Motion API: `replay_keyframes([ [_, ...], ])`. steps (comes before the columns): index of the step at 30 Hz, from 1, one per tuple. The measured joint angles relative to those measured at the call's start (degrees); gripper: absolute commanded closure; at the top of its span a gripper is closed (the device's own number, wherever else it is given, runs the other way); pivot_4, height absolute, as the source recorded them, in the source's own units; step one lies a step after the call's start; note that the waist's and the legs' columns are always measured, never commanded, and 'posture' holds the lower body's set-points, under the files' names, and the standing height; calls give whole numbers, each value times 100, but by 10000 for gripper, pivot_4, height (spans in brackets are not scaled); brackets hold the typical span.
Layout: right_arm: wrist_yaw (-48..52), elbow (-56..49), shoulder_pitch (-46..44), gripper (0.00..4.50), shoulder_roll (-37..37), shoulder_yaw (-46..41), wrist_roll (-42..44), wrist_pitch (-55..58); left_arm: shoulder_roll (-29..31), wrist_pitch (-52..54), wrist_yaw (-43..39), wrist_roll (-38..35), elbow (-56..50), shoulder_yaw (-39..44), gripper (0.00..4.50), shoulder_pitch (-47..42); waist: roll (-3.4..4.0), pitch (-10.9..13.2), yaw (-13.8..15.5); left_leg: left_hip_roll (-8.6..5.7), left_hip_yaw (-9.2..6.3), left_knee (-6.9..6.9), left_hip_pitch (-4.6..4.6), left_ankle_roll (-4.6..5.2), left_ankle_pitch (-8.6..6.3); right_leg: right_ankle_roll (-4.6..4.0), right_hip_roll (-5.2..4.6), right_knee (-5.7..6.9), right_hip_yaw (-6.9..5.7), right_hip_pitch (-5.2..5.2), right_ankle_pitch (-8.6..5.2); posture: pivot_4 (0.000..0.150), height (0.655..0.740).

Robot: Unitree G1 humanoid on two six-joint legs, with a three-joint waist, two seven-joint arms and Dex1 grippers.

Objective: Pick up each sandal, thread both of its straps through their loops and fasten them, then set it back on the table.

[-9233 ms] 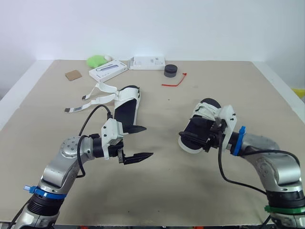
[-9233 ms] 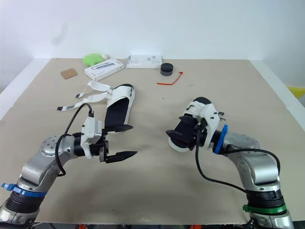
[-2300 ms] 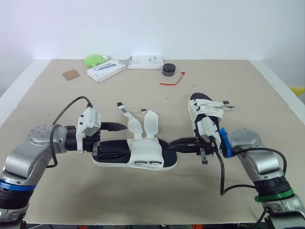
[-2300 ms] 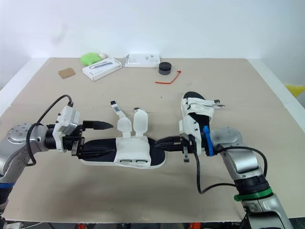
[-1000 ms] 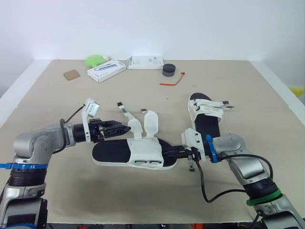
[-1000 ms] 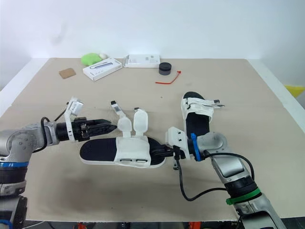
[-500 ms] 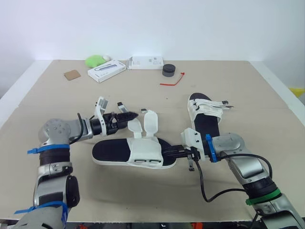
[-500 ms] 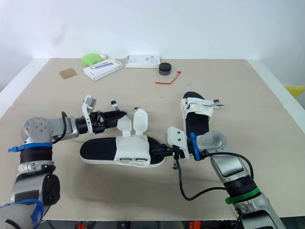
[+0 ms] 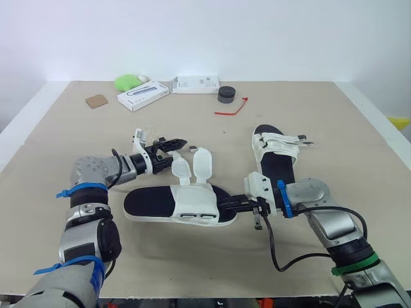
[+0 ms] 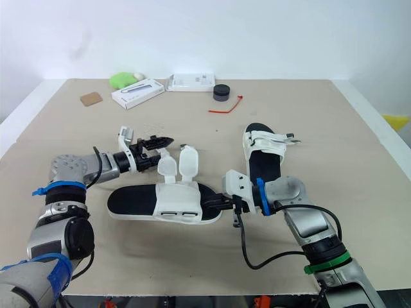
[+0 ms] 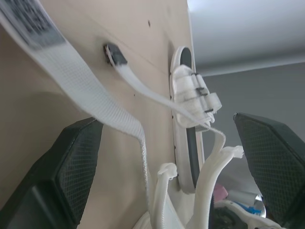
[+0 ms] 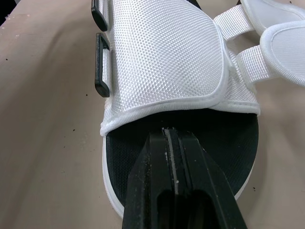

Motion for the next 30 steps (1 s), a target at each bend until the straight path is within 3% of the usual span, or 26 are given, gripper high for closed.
replay_keyframes([
  [1, 0, -1, -4, 43887, 0, 0, 0, 2, -29, -61, -1, 35, 54, -2, 0, -46, 0, 0, 0, 0, -1, 0, 0, -1, 1, 0, 0, 0, 0, 0, 0, 1500, 7400],
  [3, 0, -1, -17, 45000, 0, 0, 0, 4, -68, -177, 2, 86, 156, 2, 5868, -129, 0, 0, 1, -2, -1, 0, -1, -3, 2, 1, 0, 0, 0, 0, 1, 1500, 7400],
  [4, 0, -7, -24, 45000, 0, 0, 0, 4, -74, -289, 6, 114, 266, 19, 5868, -183, 0, 0, -3, -1, -1, 0, -1, -3, 2, 1, 0, 0, 0, 0, 1, 1500, 7400],
  [12, 4, -11, -30, 45000, 1, 0, 0, 6, 64, -843, 105, 301, 950, 259, 42803, -332, -1, 1, -1, 0, -3, 0, -1, -5, 4, 0, 2, 0, -1, 0, 3, 1500, 7400],
  [13, 4, -13, -30, 45000, 1, 0, 0, 6, 63, -862, 101, 336, 976, 259, 44317, -332, -1, 1, -1, -1, -3, 0, -2, -5, 4, 2, 1, 0, -1, 0, 4, 1500, 7400],
  [21, 20, -16, -30, 45000, 0, 0, -20, 5, 39, -1169, -266, 642, 856, -41, 44317, -320, -3, 2, -1, -4, -6, 0, -5, -7, 6, 5, 0, -1, -1, 0, 6, 1500, 7400],
  [28, 44, -23, -93, 45000, -3, 7, -35, 10, 112, -1993, -1567, 1040, -2393, -1521, 44317, 510, -5, 3, -2, 0, -12, -3, -13, -11, 5, 7, 0, -3, 3, -5, 7, 1500, 7400],
  [30, 47, -24, -110, 45000, -11, 9, -39, 11, 363, -2383, -1901, 1233, -3368, -1943, 44317, 885, -5, 3, -14, 2, -9, -5, -10, -11, 4, 7, 4, -3, 7, -5, 7, 1500, 7400],
])
